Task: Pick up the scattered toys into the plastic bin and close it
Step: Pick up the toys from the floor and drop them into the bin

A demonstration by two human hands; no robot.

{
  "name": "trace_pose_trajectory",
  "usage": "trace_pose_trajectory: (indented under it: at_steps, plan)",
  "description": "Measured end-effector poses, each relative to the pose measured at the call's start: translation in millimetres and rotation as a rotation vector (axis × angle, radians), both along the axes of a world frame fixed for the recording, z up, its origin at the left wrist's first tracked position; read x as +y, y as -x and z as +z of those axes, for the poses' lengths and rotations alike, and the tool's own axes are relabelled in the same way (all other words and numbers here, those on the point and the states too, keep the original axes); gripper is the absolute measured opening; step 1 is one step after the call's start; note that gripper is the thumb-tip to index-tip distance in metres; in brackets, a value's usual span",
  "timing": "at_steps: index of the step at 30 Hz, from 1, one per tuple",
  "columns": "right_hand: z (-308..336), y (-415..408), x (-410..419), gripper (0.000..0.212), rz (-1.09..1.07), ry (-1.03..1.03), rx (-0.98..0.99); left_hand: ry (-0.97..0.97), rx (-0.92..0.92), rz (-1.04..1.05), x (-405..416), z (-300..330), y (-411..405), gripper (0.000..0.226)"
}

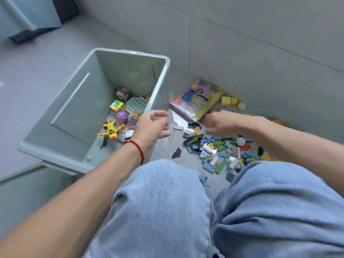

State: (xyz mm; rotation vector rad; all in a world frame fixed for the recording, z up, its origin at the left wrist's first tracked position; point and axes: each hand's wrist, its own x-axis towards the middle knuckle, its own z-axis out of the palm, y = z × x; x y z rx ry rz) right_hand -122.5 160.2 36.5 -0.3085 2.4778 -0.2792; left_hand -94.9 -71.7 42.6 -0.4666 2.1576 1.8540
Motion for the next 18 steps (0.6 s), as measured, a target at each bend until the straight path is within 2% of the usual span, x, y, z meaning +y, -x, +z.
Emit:
trace_pose_trajectory:
  at_steps: [2, 5, 9, 12, 14, 18]
  plan:
    - [-41.0, -13.3, 26.4, 0.039, 0.017, -0.111, -0.041, 0.114, -0.139, -0.093, 16.9, -41.2, 3.5, 0.021]
    - [-94.3, -27.8, 47.4, 0.050, 0.025, -0.140, -0.067, 0.315, -0.278, -0.223, 28.7, -100.5, 4.9, 0.028]
    - [-156.6, -22.9, 42.2, 0.075, 0.003, -0.130, 0.012, 0.673, -0.279, -0.419, 37.7, -167.2, 10.6, 0.037]
    - [-187.8, -6.2, 23.6, 0.103, 0.029, -0.138, 0.072, 0.852, -0.313, -0.523, 44.6, -203.7, 18.1, 0.060]
    - [-202.5, 8.1, 9.9, 0.105, 0.091, -0.147, 0.148, 0.927, -0.359, -0.605, 47.8, -224.3, 20.5, 0.068]
    - [-233.0, 29.0, -8.1, 0.103, 0.146, -0.083, 0.165, 1.014, -0.232, -0.584, 47.8, -245.0, 29.4, 0.042]
